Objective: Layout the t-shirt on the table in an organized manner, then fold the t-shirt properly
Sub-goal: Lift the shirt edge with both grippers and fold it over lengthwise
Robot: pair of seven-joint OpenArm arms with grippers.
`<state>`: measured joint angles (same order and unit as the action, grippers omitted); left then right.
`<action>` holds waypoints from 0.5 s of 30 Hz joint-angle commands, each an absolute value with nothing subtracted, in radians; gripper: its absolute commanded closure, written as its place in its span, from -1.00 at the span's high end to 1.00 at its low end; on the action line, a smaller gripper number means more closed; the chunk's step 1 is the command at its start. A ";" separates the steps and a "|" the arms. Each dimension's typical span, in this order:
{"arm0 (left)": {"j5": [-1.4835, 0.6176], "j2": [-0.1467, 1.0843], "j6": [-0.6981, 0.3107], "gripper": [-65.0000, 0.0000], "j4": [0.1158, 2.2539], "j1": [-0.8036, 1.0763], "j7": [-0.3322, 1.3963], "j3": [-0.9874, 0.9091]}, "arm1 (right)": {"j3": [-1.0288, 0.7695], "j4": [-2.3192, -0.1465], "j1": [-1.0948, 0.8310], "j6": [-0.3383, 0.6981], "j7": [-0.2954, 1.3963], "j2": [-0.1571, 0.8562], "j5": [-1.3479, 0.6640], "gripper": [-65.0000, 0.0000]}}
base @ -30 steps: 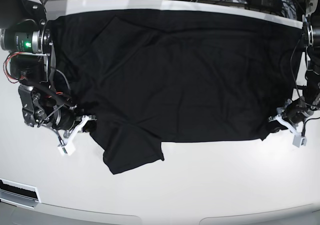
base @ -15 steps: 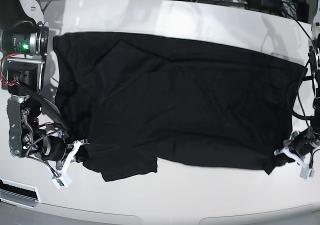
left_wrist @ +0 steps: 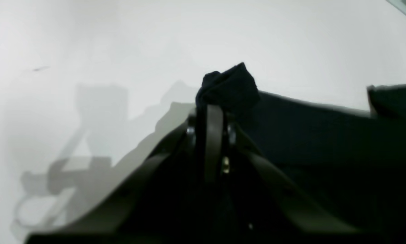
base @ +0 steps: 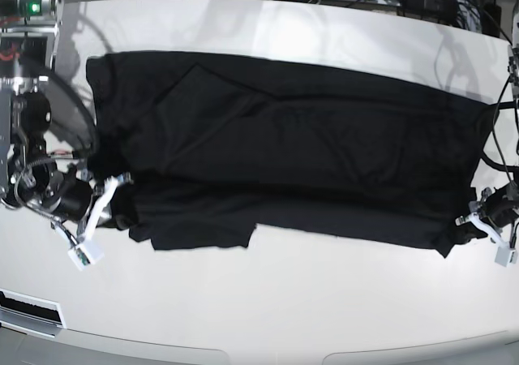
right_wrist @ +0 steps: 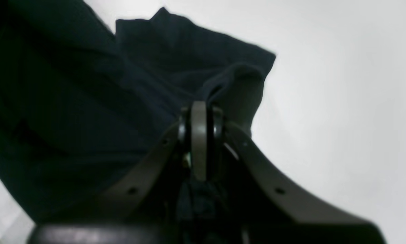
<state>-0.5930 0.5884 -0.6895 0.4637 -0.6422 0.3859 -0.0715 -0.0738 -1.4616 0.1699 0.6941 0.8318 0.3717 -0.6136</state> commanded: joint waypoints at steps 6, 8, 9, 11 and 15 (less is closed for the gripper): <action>-0.696 0.644 -0.698 -1.00 0.479 -0.659 0.447 -0.075 | -0.080 -1.586 0.114 0.698 0.839 0.446 -0.633 -1.00; -0.801 0.654 -0.698 -1.00 0.479 -0.660 0.569 -0.075 | -0.080 -1.589 0.105 0.698 0.890 0.446 -0.633 -1.00; -0.861 0.661 -0.698 -1.00 0.479 -0.660 0.640 -0.075 | -0.080 -1.589 0.097 0.698 0.918 0.446 -0.635 -1.00; -0.961 0.676 -0.698 -1.00 0.479 -0.660 0.799 -0.075 | -0.080 -1.589 0.077 0.698 0.947 0.445 -0.663 -1.00; -1.038 0.698 -0.698 -1.00 0.479 -0.660 0.995 -0.075 | -0.080 -1.589 0.044 0.698 0.955 0.443 -0.681 -1.00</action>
